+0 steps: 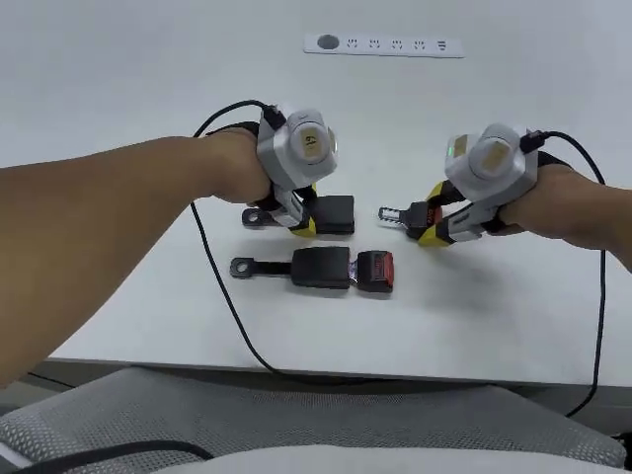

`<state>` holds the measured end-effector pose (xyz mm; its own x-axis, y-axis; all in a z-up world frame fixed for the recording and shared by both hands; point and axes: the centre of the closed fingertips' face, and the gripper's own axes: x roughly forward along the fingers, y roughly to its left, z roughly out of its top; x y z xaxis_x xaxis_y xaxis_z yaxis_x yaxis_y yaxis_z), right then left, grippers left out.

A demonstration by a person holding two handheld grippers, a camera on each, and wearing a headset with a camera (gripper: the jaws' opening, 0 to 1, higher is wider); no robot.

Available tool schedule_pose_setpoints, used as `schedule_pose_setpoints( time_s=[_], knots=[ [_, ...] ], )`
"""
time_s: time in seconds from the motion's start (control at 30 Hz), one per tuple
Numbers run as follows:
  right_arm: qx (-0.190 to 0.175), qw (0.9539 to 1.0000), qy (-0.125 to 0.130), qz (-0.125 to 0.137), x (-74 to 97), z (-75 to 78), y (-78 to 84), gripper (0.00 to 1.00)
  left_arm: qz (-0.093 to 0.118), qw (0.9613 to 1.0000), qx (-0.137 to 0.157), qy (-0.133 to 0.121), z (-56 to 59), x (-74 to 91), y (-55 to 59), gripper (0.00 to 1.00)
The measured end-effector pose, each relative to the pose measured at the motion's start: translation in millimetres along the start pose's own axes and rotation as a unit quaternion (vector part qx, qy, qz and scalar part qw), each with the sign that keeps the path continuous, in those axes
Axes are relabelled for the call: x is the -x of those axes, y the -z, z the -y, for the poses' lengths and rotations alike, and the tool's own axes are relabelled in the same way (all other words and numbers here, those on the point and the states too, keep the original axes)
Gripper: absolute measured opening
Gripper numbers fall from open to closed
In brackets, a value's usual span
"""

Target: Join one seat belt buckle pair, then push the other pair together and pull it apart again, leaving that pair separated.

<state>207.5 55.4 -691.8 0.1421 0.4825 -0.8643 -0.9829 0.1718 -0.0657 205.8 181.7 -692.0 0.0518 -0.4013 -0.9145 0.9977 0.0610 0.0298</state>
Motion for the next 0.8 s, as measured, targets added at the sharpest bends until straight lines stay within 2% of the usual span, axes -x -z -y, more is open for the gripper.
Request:
schedule_pose_setpoints(
  time_s=[0.27,0.37,0.47,0.57,0.8],
  knots=[
    [0.027,0.9996,-0.009,-0.007,-11.2,-2.0,-19.8,0.34,-0.001,1.0,-0.001,-0.001,1.7,1.0,-1.3,0.31],
    [0.053,0.9982,-0.015,-0.022,-16.1,-4.0,-28.2,0.33,-0.002,1.0,-0.001,0.0,1.2,0.1,-0.7,0.31],
    [0.077,0.9962,-0.017,-0.038,-16.0,-3.5,-28.9,0.33,-0.001,1.0,0.006,-0.002,1.5,0.6,-0.1,0.31],
    [0.08,0.9959,-0.017,-0.039,-17.0,-9.2,-34.1,0.33,-0.002,1.0,0.007,-0.004,0.6,0.1,0.0,0.31],
    [0.081,0.996,-0.014,-0.034,-18.4,-7.9,-37.4,0.33,-0.006,1.0,0.005,-0.002,-0.2,-0.3,0.3,0.31]
  ],
)
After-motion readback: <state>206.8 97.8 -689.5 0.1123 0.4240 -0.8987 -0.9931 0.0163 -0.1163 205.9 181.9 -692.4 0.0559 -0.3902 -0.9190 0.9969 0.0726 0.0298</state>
